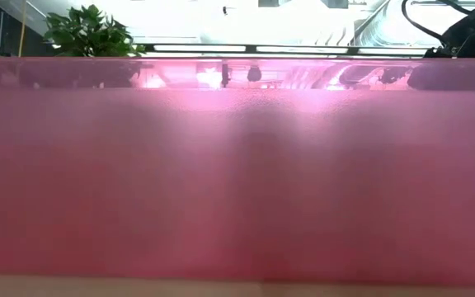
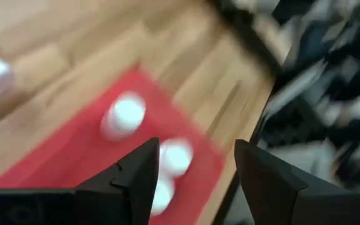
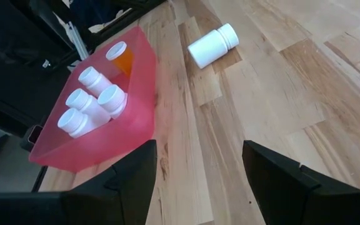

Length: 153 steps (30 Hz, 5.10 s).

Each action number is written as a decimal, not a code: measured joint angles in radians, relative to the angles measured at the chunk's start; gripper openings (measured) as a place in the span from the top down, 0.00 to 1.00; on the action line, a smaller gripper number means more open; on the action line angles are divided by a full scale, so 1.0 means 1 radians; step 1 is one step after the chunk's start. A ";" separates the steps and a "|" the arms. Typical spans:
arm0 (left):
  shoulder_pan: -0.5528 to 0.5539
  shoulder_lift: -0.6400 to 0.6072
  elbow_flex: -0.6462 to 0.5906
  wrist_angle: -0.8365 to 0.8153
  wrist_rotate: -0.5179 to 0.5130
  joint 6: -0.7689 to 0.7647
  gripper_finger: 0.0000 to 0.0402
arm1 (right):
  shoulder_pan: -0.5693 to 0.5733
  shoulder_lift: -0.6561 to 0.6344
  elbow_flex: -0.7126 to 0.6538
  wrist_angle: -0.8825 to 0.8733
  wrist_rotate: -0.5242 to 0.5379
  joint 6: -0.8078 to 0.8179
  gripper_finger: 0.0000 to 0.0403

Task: Pick and place pill bottles into a basket
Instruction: Put the white pill bottle into the red bin

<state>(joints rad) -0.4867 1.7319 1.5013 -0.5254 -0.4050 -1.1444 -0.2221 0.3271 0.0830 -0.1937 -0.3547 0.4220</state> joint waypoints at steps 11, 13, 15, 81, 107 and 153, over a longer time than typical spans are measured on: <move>0.202 -0.014 0.002 0.228 0.071 -0.121 0.41 | 0.000 0.000 0.000 0.000 0.004 -0.039 0.44; 0.226 -0.014 0.002 0.233 0.092 -0.120 0.41 | 0.000 0.000 0.000 0.000 0.004 -0.043 0.44; 0.246 -0.014 0.002 0.241 0.130 -0.115 0.41 | 0.000 0.000 0.000 0.000 0.004 -0.047 0.44; 0.528 0.119 0.396 -0.619 0.486 0.095 0.10 | 0.000 0.014 -0.001 0.010 0.005 -0.082 0.44; 0.572 0.261 0.397 -0.631 0.530 -0.038 0.07 | 0.000 0.027 -0.001 0.017 0.007 -0.086 0.44; 0.545 0.467 0.397 -0.588 0.566 -0.252 0.07 | 0.000 0.026 -0.001 0.022 0.008 -0.086 0.44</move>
<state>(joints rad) 0.0583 2.1994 1.8984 -1.1133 0.1613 -1.3964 -0.2220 0.3534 0.0822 -0.1718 -0.3470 0.3355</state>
